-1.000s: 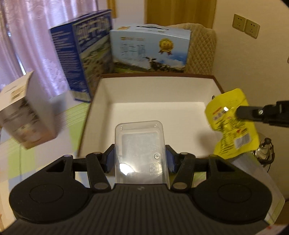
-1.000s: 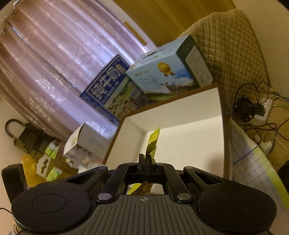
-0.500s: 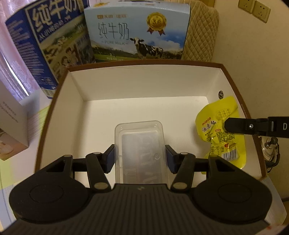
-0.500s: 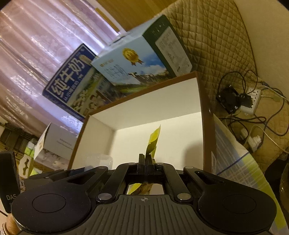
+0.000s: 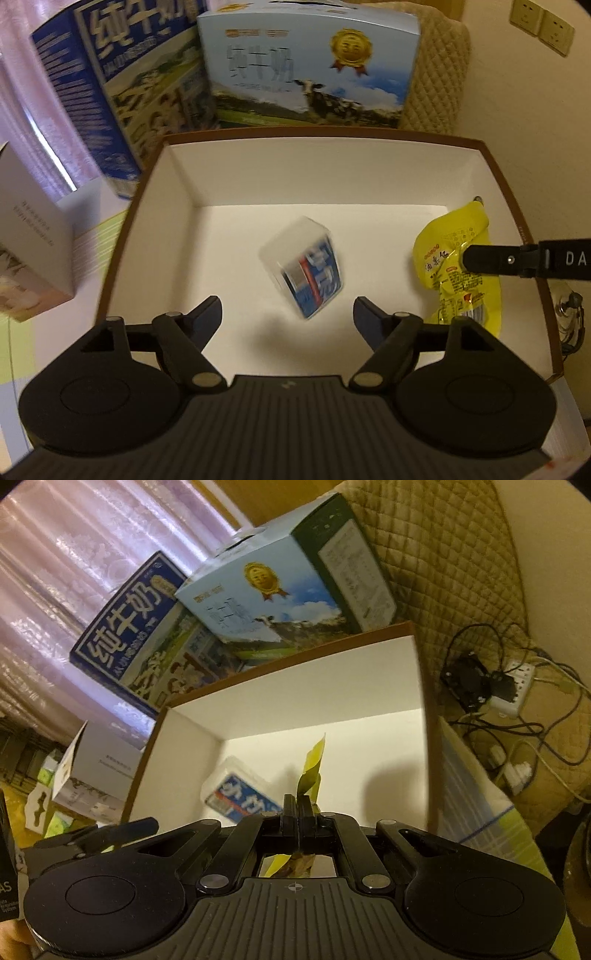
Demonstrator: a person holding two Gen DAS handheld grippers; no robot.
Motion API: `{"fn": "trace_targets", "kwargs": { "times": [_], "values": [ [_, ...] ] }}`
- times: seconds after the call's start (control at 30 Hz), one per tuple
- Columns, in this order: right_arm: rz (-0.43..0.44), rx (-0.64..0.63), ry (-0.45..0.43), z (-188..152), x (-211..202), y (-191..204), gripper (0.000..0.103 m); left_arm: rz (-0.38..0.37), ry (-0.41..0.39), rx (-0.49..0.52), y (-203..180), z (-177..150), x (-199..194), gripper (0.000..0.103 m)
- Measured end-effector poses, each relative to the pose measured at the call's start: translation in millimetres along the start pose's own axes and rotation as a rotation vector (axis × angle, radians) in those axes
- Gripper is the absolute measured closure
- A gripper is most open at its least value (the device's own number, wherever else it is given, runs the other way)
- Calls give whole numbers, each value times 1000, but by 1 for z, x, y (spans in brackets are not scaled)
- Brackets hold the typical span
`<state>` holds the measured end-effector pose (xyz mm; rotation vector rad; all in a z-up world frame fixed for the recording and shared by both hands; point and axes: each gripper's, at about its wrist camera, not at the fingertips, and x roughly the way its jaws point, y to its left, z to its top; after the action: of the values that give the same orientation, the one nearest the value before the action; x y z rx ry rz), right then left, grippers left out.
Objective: Organize objects
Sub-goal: 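Carry both items into the brown box and open both tools, then withdraw both tools from the box back toward the table items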
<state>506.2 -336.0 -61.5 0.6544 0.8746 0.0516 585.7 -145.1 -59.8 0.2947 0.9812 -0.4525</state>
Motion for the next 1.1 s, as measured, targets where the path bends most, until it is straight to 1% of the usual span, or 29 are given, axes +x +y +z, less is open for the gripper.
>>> {"fn": "trace_targets", "kwargs": {
  "times": [0.03,0.1,0.13,0.17,0.23,0.4,0.6,0.67,0.77,0.93,1.0,1.1],
  "values": [
    [13,-4,-1,1,0,2,101,6,-1,-7,3,-2,-3,26],
    [38,-25,-9,2,-3,6,78,21,-3,-20,9,-6,-9,24],
    [36,-31,-13,2,-4,8,50,27,-4,-25,12,-8,-12,22],
    [35,-37,-26,2,-7,10,40,32,-6,-33,14,-10,-15,21],
    [42,-65,-41,1,-11,14,40,39,-13,-52,19,-15,-24,21],
    [30,-98,-27,-6,-24,16,40,50,-25,-95,24,-28,-46,20],
    [14,-143,-17,-25,-44,15,40,66,-28,-149,25,-51,-74,18],
    [18,-157,-18,-31,-51,16,40,76,-41,-164,24,-59,-85,18],
    [22,-205,-22,-42,-64,21,40,87,-52,-190,22,-71,-99,15],
    [23,-296,-36,-63,-83,30,40,113,-50,-239,22,-96,-122,15],
    [22,-319,-39,-71,-89,33,40,132,-49,-255,22,-105,-130,15],
    [34,-333,-37,-82,-97,38,40,137,-49,-273,21,-119,-142,15]
  ]
}}
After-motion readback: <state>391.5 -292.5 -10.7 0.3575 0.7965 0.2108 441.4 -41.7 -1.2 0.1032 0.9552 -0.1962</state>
